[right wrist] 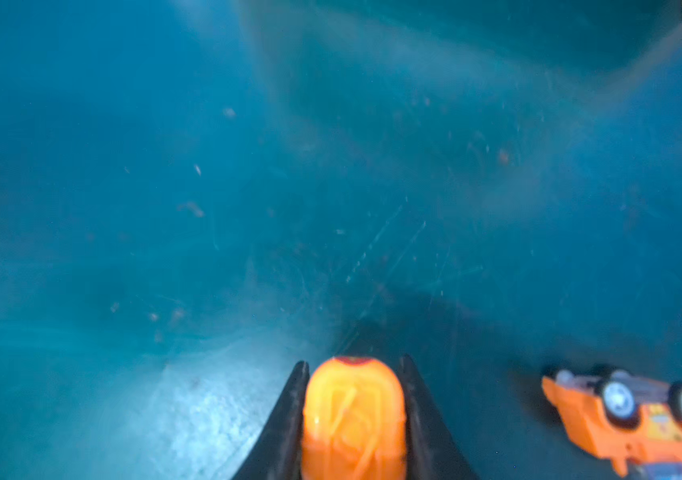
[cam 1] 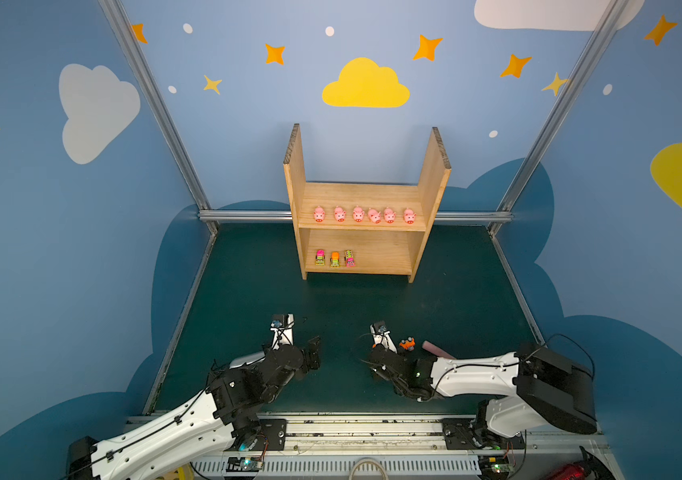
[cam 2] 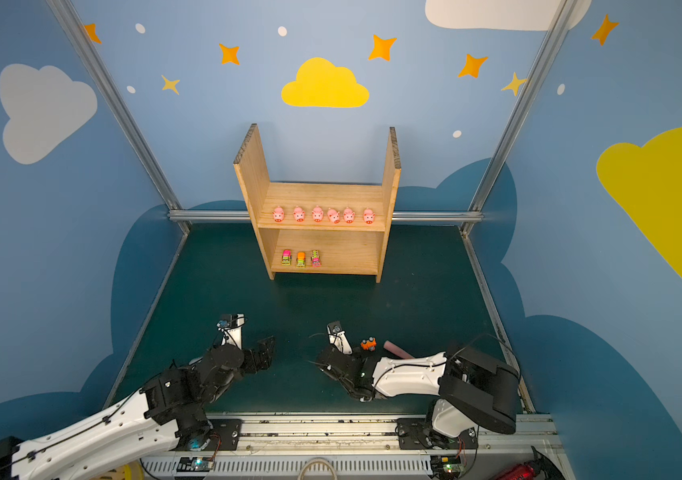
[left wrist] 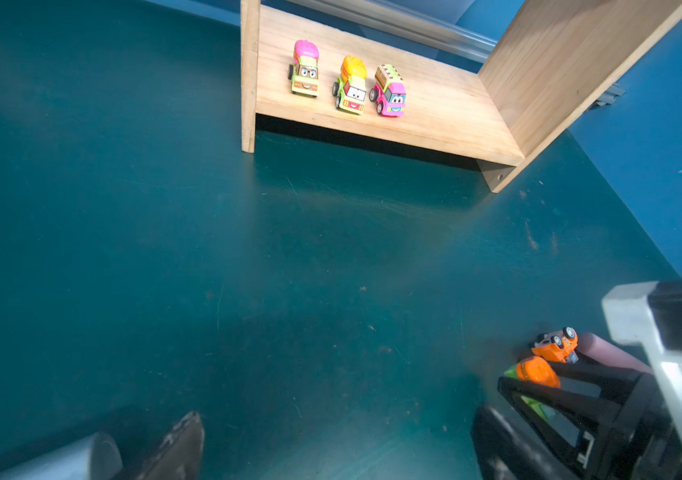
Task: Place and organize the plastic toys onto the shelf
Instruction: 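Lift the orange-topped truck with the right gripper and carry it into the shelf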
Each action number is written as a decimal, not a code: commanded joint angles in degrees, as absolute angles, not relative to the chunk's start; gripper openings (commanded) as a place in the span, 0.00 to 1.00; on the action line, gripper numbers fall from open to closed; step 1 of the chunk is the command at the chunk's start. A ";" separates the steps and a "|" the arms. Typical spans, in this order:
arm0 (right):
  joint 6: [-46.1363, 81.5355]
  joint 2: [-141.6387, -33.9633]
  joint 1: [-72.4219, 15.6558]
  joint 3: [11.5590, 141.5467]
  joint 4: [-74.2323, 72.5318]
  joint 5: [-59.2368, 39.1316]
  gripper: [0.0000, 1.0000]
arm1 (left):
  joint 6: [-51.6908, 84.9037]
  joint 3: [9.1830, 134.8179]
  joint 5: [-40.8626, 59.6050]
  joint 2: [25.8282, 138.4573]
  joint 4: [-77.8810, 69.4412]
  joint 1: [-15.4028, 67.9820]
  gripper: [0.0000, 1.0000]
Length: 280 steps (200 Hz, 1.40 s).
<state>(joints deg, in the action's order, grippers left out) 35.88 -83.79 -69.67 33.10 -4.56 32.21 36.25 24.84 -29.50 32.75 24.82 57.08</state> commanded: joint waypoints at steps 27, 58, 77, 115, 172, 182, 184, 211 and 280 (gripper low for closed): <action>33.01 -81.49 -67.43 35.79 -2.34 30.34 0.24 | 34.24 25.71 -32.23 31.55 25.86 57.17 1.00; 32.01 -80.47 -66.16 36.38 -2.20 29.92 0.24 | 33.47 26.08 -32.34 31.49 25.96 57.13 1.00; 31.41 -80.18 -65.33 36.87 -2.20 29.45 0.24 | 33.09 26.20 -32.76 31.47 26.32 57.13 1.00; 29.60 -80.58 -63.31 38.22 -2.31 28.66 0.24 | 32.53 26.15 -33.05 31.55 26.41 57.15 1.00; 27.12 -82.02 -60.00 42.45 -3.97 27.58 0.24 | 31.32 26.28 -33.32 31.81 26.01 56.95 1.00; 26.74 -82.74 -59.29 43.30 -4.34 27.16 0.24 | 31.20 26.37 -33.36 31.98 26.01 56.87 1.00; 26.59 -82.91 -59.08 43.48 -4.32 27.09 0.24 | 31.09 26.37 -33.45 31.99 26.01 56.87 1.00; 25.11 -85.63 -56.81 46.79 -4.81 26.15 0.24 | 30.26 25.85 -33.90 32.49 25.46 56.61 1.00; 20.96 -96.33 -48.78 58.84 -6.62 22.06 0.24 | 27.79 24.16 -32.89 32.52 22.33 54.17 1.00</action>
<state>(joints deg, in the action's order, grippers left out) 23.18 -93.17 -51.24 54.54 -5.13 24.25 29.52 24.67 -32.67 32.58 23.99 55.20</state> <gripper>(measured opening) 0.288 0.996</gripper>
